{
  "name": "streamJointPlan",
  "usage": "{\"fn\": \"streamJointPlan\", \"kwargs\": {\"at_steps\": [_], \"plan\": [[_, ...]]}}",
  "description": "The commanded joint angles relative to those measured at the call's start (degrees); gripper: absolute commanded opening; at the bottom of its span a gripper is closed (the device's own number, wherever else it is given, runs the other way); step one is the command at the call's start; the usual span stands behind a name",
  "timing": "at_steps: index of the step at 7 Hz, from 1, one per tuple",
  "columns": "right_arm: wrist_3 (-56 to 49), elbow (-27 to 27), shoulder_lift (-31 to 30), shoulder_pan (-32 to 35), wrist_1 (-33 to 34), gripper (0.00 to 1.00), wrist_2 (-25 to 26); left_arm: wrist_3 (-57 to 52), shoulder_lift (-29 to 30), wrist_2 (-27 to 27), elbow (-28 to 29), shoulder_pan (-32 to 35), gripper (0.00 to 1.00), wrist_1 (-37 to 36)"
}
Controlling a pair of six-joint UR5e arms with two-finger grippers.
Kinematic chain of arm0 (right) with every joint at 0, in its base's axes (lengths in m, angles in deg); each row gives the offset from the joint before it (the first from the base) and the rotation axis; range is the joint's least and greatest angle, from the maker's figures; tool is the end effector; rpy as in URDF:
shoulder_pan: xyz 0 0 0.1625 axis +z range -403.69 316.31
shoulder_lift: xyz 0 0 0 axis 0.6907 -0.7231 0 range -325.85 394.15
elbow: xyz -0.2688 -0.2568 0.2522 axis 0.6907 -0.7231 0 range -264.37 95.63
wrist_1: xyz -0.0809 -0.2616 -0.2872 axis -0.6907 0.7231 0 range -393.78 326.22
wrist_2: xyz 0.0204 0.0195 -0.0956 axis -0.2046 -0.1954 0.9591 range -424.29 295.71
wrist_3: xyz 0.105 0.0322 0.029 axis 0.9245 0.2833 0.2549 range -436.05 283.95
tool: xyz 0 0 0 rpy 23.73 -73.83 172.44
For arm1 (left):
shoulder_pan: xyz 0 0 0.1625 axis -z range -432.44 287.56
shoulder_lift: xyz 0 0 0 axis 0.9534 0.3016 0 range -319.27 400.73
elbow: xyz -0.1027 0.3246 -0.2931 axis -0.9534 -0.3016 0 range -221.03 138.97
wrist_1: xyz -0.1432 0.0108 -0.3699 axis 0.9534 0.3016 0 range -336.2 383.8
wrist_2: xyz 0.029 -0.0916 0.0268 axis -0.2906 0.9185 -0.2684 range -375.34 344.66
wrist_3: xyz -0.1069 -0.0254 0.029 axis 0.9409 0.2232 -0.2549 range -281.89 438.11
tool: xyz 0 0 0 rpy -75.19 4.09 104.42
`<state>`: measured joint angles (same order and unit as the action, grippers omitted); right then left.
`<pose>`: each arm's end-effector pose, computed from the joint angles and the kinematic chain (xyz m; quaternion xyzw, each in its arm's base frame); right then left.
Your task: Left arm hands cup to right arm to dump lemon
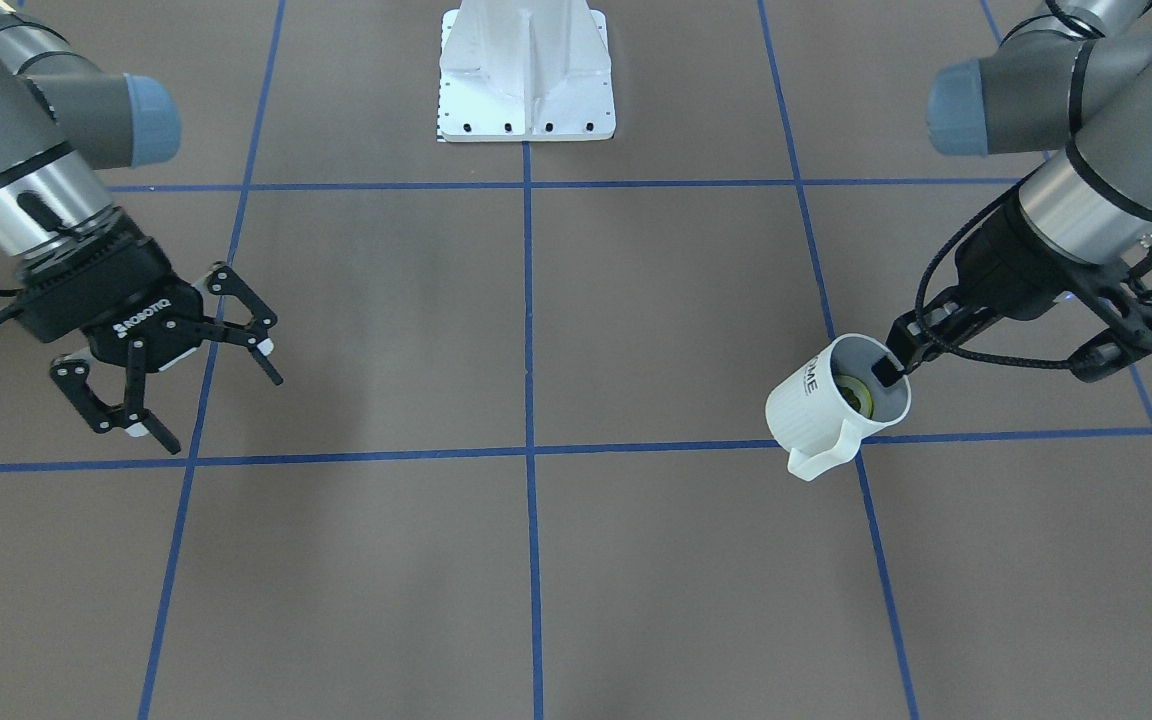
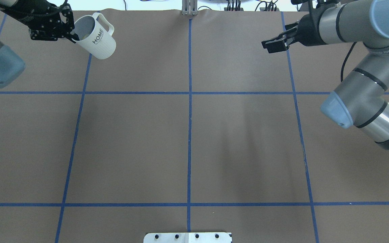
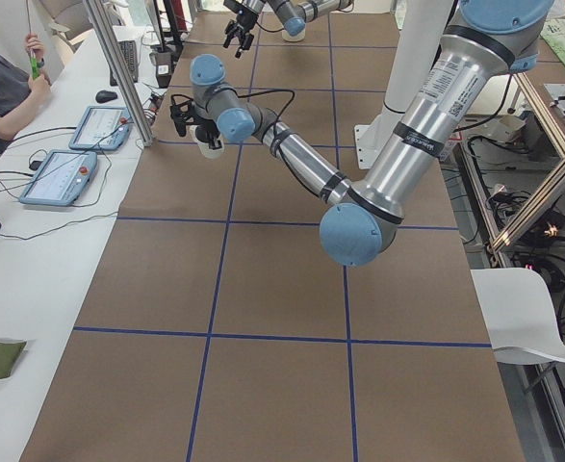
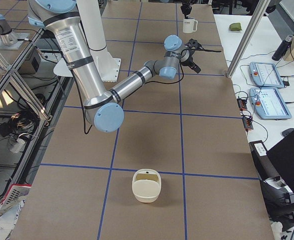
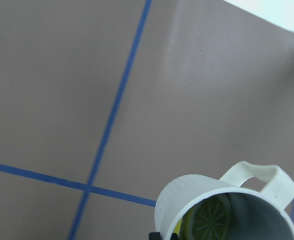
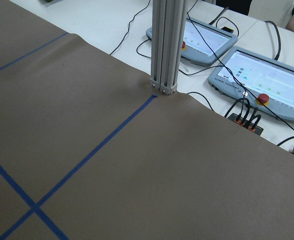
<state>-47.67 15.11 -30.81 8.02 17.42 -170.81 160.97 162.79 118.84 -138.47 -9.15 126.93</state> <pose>-0.3117 -0.5579 0.2936 0.4303 -0.4210 -0.1540 0.7835 0.2448 -0.6070 0.2757 -0.0385 0.5300 -0.2438 0.8113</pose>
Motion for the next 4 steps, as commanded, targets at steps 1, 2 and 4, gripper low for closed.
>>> {"fn": "streamJointPlan", "kwargs": {"at_steps": [1,2,4], "plan": [[1.0,1.9,2.0,-6.9,0.0,0.99,12.0,20.9,6.3,0.5,1.4,-3.8,0.00,-0.1],[1.0,2.7,2.6,-9.9,0.0,0.99,17.3,27.0,8.9,0.5,3.4,-4.9,0.00,-0.1],[0.8,3.0,4.5,-17.0,-1.4,0.99,29.2,36.8,15.2,0.3,10.5,-6.0,0.00,-0.3]]}}
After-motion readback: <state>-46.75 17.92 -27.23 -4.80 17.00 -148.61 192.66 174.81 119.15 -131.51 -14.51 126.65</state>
